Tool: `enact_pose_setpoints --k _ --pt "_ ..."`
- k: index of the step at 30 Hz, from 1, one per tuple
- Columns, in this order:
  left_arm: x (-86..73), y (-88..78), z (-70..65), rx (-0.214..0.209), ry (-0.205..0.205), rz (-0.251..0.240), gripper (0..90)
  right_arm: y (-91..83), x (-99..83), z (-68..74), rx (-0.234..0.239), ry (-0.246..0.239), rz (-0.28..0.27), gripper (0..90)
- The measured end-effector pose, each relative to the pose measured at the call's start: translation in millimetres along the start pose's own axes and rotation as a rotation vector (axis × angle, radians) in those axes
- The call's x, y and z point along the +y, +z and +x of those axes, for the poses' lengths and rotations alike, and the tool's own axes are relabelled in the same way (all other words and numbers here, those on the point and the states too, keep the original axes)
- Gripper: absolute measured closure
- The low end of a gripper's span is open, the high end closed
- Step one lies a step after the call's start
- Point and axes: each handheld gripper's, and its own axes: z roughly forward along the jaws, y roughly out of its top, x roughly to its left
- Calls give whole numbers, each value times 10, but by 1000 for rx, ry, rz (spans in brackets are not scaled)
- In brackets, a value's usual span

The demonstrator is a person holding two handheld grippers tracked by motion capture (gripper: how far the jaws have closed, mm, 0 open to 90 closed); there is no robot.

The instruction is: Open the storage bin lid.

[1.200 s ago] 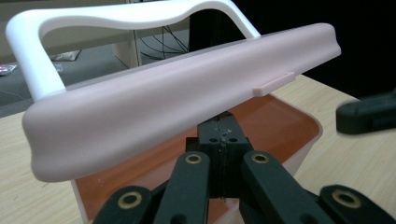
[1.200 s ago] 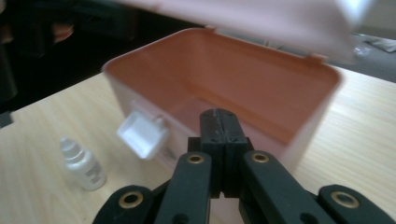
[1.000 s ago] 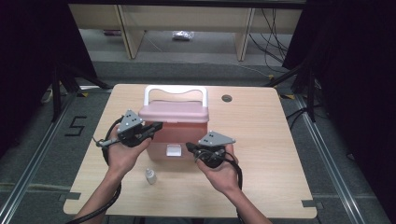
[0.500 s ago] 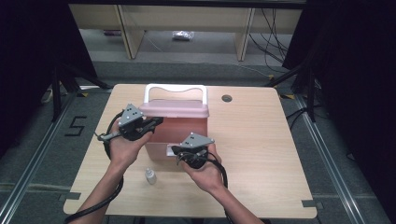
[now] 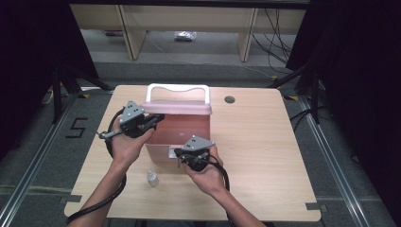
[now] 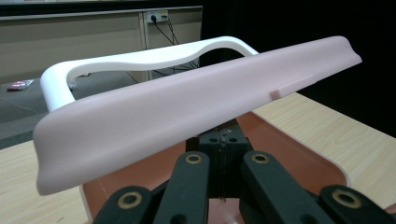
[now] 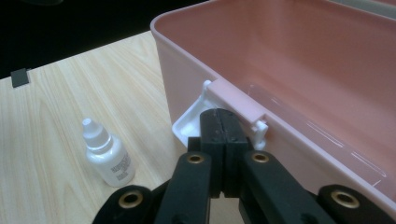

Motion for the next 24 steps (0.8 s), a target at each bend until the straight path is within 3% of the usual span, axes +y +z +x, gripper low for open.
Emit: enact_pose_setpoints --k 17,24 --pt "122 69 63 24 4 -20 900 10 -21 9 -10 -18 -7 900" --pt "149 108 93 32 -12 -37 900 12 -23 9 -8 -17 -6 900"
